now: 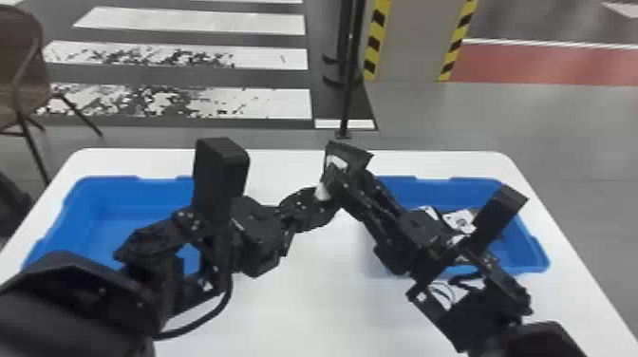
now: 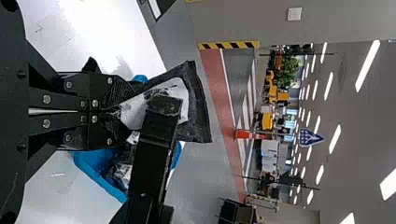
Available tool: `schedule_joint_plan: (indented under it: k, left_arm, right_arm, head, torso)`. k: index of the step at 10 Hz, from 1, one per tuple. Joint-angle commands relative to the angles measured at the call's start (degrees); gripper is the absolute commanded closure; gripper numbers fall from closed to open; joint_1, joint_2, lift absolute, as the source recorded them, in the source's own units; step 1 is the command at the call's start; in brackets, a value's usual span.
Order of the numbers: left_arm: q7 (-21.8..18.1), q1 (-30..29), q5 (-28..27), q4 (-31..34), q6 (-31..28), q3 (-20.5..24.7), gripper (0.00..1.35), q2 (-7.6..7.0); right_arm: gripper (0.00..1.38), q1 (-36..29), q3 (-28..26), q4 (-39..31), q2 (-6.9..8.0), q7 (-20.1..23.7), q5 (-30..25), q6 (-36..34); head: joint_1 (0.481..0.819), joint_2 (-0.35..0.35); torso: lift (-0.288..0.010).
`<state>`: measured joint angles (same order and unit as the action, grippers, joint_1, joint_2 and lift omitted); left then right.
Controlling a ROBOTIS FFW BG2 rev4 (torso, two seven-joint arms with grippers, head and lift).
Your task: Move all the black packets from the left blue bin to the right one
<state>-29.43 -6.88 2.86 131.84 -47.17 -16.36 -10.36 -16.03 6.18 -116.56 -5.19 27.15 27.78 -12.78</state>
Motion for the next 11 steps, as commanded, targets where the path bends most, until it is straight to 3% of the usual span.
schedule_joint_plan:
  k: [1, 2, 3, 4, 5, 8, 11]
  left_arm:
    - [0.1, -0.1, 0.7, -0.3, 0.6, 0.1, 1.15, -0.01]
    - [0.5, -0.6, 1.9, -1.1, 2.3, 0.5, 0.95, 0.08]
    - [0.6, -1.3, 2.1, -1.3, 2.9, 1.5, 0.56, 0.43]
    - [0.6, -2.5, 1.9, -1.3, 3.9, 2.9, 0.26, 0.69]
    - [0.6, -4.6, 1.8, -1.0, 5.8, 5.6, 0.11, 1.31]
    - [0.6, -13.6, 0.7, 6.6, 8.8, 14.8, 0.12, 3.86]
    - [0.7, -23.9, 1.7, 16.6, 9.2, 25.2, 0.12, 7.11]
  right_arm:
    - [1.28, 0.0, 0.0, 0.2, 0.00, 0.0, 0.1, 0.4]
    - [1.28, 0.0, 0.0, 0.2, 0.00, 0.0, 0.2, 0.4]
    - [1.28, 0.0, -0.4, 0.2, 0.00, 0.0, 0.2, 0.5]
    - [1.28, 0.1, -1.5, 0.5, 0.00, 0.0, -0.2, 0.5]
    - [1.28, 0.7, -3.2, 1.6, -0.18, 0.0, -1.0, 0.5]
    - [1.28, 5.2, -11.6, 8.6, -0.79, -0.1, -8.9, 1.8]
    - [1.23, 8.7, -19.4, 15.9, -0.88, -0.3, -16.5, 1.7]
  head:
    - [0.695, -0.075]
    - [0.695, -0.076]
    - [0.695, -0.077]
    - [0.695, -0.076]
    - [0.695, -0.074]
    - [0.695, -0.070]
    - [0.695, -0.110]
  torso:
    - [-0.140]
    - [-0.140]
    - [-0.140]
    - [-0.140]
    - [-0.140]
    - [-0.140]
    - [-0.140]
